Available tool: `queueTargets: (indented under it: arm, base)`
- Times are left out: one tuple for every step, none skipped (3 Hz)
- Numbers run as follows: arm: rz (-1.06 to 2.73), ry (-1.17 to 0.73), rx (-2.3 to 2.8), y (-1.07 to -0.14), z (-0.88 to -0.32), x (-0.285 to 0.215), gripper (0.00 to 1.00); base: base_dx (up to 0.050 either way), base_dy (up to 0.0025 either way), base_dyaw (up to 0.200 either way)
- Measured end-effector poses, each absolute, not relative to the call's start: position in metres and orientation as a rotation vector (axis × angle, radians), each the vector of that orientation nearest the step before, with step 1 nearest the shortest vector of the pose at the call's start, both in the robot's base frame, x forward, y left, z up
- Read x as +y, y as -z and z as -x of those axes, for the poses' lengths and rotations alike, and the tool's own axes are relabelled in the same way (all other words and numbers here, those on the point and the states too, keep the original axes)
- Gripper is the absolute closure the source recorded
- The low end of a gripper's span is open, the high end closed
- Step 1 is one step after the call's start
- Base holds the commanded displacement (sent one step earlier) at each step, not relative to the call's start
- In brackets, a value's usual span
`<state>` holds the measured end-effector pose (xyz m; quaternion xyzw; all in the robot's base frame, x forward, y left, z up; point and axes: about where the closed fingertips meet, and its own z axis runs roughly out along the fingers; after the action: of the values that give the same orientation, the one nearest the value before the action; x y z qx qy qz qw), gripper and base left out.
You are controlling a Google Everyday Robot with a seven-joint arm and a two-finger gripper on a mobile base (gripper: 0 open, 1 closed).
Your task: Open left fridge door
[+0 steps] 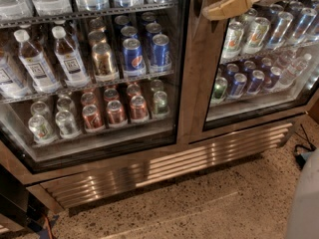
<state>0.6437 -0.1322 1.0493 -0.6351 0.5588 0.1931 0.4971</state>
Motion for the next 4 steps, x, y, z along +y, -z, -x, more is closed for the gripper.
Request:
queueTargets:
  arm:
    - [1.538, -0.468, 1.353, -1.049, -0.640, -0.132, 1.00]
    - [1.538, -0.468, 1.353, -1.048, -0.639, -0.131, 1.00]
    - [1.538, -0.468, 1.353, -1.048, -0.639, -0.131, 1.00]
    - [1.575, -0.434, 1.320, -1.047, -0.625, -0.125, 1.00]
  base:
    - [0.000, 0.00000, 0.000]
    - [0.000, 0.00000, 0.000]
    - [0.000, 0.00000, 0.000]
    - [0.000, 0.00000, 0.000]
